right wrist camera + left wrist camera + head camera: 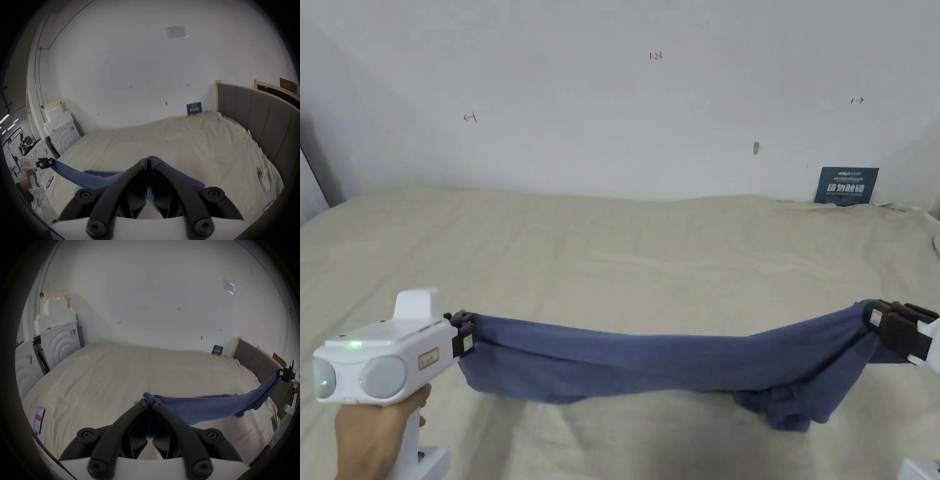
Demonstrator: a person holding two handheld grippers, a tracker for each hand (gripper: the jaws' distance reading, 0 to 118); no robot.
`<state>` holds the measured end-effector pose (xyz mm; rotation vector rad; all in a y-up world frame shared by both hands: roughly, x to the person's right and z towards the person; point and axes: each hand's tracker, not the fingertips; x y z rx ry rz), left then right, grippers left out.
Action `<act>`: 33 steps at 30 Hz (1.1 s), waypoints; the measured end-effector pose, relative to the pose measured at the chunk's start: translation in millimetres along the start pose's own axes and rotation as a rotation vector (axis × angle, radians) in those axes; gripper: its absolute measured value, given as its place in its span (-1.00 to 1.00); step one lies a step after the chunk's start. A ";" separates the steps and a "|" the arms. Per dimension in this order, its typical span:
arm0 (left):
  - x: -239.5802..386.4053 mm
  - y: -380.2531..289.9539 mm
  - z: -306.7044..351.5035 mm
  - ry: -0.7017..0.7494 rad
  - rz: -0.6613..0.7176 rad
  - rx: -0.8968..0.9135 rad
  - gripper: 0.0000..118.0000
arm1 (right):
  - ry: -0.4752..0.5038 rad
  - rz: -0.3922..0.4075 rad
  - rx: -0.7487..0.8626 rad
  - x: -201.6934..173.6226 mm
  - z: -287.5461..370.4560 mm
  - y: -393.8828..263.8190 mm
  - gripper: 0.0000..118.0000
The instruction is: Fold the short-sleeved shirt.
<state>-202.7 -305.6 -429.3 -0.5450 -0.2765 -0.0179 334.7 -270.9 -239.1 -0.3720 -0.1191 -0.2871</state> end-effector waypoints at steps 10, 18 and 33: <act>-25.0 -115.0 43.0 0.011 0.074 -0.150 -0.99 | 0.034 -0.079 -0.127 2.6 69.5 -91.1 -0.96; -43.2 -170.3 70.4 0.030 0.062 -0.238 -0.99 | 0.031 -0.068 -0.252 0.9 115.8 -151.3 -0.96; -39.7 -228.3 70.5 0.065 -0.005 -0.374 -0.99 | -0.108 -0.120 -0.515 12.2 118.7 -243.2 -0.96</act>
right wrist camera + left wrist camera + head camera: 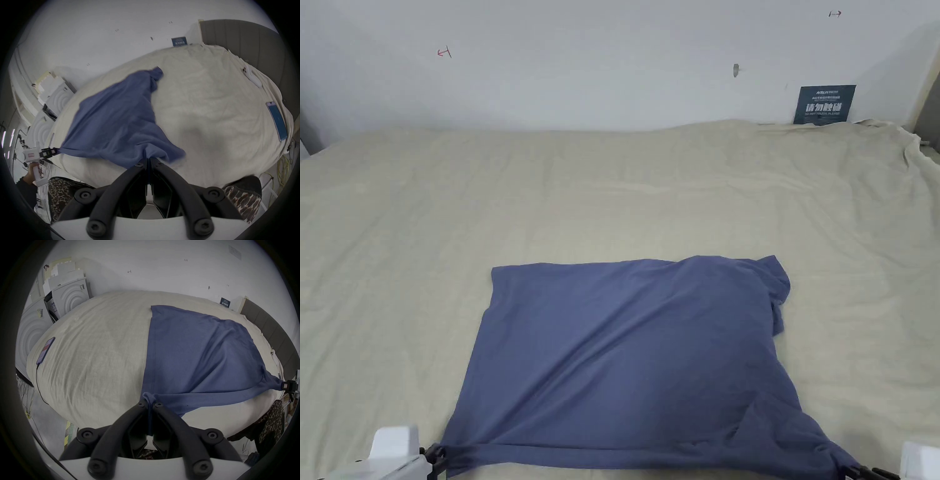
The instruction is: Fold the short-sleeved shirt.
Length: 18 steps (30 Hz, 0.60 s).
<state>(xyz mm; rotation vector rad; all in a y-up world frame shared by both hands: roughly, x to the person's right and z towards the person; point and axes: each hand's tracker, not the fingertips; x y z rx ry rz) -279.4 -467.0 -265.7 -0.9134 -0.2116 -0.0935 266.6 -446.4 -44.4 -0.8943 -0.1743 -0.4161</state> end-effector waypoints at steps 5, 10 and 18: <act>3.6 -3.7 -9.8 0.013 -0.002 -0.036 -0.98 | -0.083 -0.018 -0.095 3.4 -29.5 -7.2 -0.96; 8.1 -7.2 -12.1 0.030 0.000 -0.054 -0.96 | -0.110 -0.003 -0.117 0.9 -42.4 -10.4 -0.96; 17.9 8.6 4.5 0.010 0.019 -0.070 0.70 | -0.144 0.054 -0.006 -28.1 -1.9 12.8 0.63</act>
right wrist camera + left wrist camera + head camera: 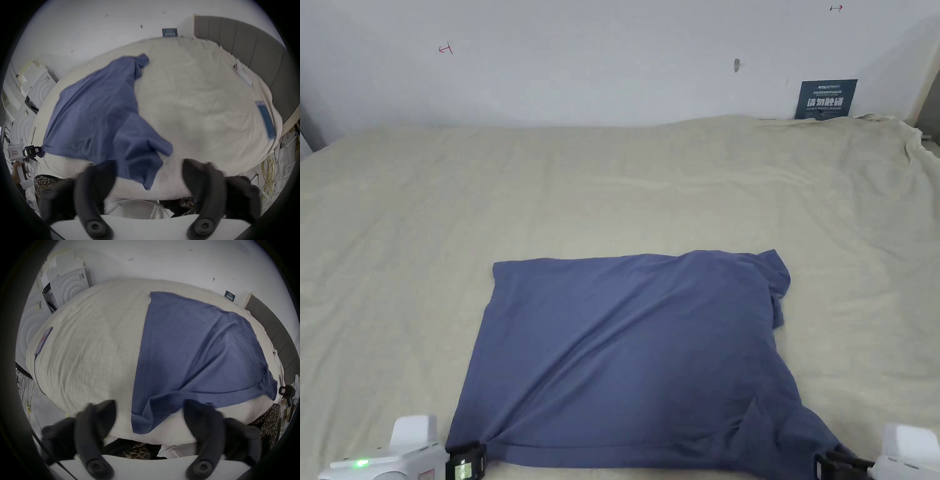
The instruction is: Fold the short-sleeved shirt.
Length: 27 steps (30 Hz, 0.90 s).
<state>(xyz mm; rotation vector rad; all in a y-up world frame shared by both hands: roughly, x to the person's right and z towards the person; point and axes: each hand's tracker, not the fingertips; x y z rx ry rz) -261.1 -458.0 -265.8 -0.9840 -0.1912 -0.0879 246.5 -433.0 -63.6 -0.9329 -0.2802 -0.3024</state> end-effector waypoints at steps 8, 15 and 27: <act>14.8 45.0 67.5 -0.045 0.002 0.281 0.98 | 0.071 0.008 0.295 -21.5 75.8 60.1 0.68; 29.3 70.9 101.3 -0.004 0.014 0.464 0.90 | 0.033 0.068 0.490 -48.1 105.0 83.4 0.63; 32.7 54.2 107.2 -0.061 0.038 0.527 -1.00 | 0.023 0.091 0.639 -60.6 105.4 74.6 -1.00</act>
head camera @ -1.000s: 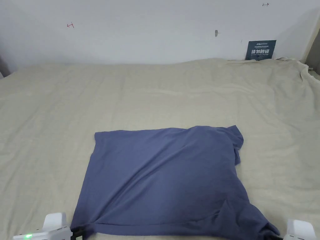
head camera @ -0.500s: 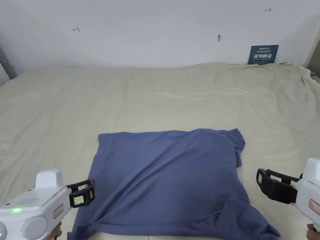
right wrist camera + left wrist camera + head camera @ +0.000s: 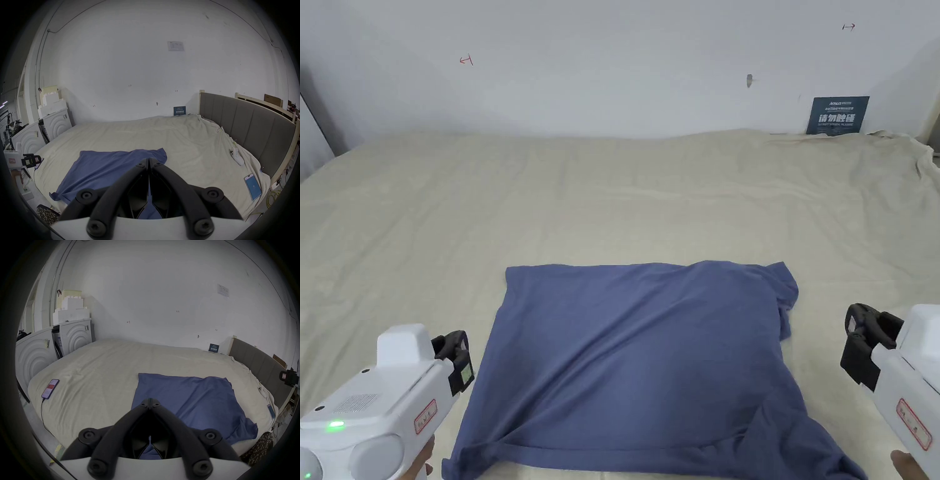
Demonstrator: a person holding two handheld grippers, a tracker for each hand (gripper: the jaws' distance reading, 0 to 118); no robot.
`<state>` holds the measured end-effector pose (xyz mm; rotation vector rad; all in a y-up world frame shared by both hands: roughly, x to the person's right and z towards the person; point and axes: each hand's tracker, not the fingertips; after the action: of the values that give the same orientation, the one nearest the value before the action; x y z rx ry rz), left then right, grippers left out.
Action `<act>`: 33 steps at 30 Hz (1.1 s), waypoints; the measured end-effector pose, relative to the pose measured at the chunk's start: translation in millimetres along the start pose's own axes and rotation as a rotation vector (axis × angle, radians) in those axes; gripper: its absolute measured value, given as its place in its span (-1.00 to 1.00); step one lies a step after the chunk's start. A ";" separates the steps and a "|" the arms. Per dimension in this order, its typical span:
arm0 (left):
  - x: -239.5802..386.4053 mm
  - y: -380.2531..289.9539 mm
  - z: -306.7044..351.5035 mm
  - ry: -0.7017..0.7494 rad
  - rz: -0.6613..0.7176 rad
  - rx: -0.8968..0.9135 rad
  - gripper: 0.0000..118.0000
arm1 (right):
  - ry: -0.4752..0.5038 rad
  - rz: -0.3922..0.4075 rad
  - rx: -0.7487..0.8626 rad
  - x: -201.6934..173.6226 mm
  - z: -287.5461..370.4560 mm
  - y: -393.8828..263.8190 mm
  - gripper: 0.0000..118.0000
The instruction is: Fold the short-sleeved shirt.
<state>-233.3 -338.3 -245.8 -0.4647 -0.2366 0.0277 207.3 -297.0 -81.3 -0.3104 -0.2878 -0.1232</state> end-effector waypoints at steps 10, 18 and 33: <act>-19.3 -13.5 -9.8 0.013 0.016 -0.166 -1.00 | -0.002 0.011 -0.018 3.7 -0.8 -1.0 -1.00; -47.8 -60.2 -26.4 0.059 0.066 -0.369 0.31 | -0.011 0.002 -0.048 11.1 -2.3 -11.8 -1.00; -51.2 -119.7 -62.5 0.110 0.034 -0.532 -0.08 | -0.033 0.014 -0.124 10.2 -5.5 -33.9 -1.00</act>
<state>-271.8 -477.0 -257.8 -0.9969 -0.1248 -0.0284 213.0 -331.5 -73.7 -0.4373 -0.3118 -0.1222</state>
